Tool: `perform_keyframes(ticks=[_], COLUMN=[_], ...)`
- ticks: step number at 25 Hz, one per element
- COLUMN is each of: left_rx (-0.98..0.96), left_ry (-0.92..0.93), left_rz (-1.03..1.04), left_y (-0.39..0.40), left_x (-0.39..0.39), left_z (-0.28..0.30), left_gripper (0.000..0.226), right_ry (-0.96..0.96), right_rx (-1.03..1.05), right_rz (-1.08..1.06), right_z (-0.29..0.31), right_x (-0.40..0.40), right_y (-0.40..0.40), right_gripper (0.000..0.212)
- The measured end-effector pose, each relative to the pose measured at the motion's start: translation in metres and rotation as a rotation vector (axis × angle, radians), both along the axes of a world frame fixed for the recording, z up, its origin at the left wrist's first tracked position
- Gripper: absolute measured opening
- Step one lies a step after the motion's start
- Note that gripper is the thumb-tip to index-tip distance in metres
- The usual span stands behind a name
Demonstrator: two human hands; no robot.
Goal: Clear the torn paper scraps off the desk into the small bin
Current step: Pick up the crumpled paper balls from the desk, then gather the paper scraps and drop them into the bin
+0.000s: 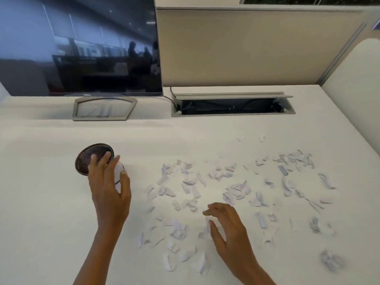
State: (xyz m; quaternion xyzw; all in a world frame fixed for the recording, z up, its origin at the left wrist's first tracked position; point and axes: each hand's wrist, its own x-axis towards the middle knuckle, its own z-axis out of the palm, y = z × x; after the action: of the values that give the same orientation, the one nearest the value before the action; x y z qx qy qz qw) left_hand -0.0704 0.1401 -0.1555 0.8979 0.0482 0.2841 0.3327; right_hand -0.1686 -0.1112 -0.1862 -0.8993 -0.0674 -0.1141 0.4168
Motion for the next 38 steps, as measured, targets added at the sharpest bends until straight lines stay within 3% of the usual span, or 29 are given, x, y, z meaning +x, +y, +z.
perform_keyframes(ticks=[5, 8, 10, 12, 16, 19, 22, 24, 29, 38], left_rx=[-0.008, 0.149, 0.309, 0.429, 0.54, 0.576, 0.648, 0.673, 0.654, 0.621], left_ry=[0.289, 0.379, 0.397, 0.399, 0.381, 0.351, 0.491, 0.58, 0.543, 0.499], left_rz=[-0.498, -0.791, -0.895, -0.931, -0.834, -0.789, -0.709, -0.644, -0.51, -0.501], left_y=[-0.128, -0.184, -0.204, -0.211, -0.182, -0.136, -0.099, -0.091, -0.097, -0.1], left_x=[-0.049, -0.076, -0.081, -0.084, -0.09, -0.105, -0.122, -0.125, -0.093, -0.08], left_z=[-0.026, -0.047, -0.055, -0.059, -0.056, -0.058, -0.062, -0.064, -0.064, -0.066], left_gripper=[0.029, 0.04, 0.05, 0.06, 0.068, 0.082, 0.103, 0.106, 0.089, 0.087], right_ry=[-0.046, 0.206, 0.44, 0.515, 0.348, 0.322, 0.386, 0.417, 0.414, 0.343], right_rx=[-0.299, -0.507, -0.527, -0.434, -0.211, 0.264, 0.745, 0.916, 0.897, 1.159], right_rz=[-0.531, -0.847, -0.924, -0.904, -0.762, -0.767, -0.693, -0.624, -0.596, -0.421], right_z=[-0.007, -0.004, -0.005, -0.008, -0.011, -0.001, 0.01, 0.018, 0.034, 0.057], right_x=[-0.067, -0.082, -0.081, -0.079, -0.067, -0.053, -0.036, -0.023, 0.0, 0.033], right_y=[-0.11, -0.15, -0.159, -0.156, -0.144, -0.142, -0.139, -0.129, -0.093, -0.051], right_gripper=[0.027, 0.035, 0.044, 0.043, 0.031, 0.022, 0.028, 0.026, 0.055, 0.051])
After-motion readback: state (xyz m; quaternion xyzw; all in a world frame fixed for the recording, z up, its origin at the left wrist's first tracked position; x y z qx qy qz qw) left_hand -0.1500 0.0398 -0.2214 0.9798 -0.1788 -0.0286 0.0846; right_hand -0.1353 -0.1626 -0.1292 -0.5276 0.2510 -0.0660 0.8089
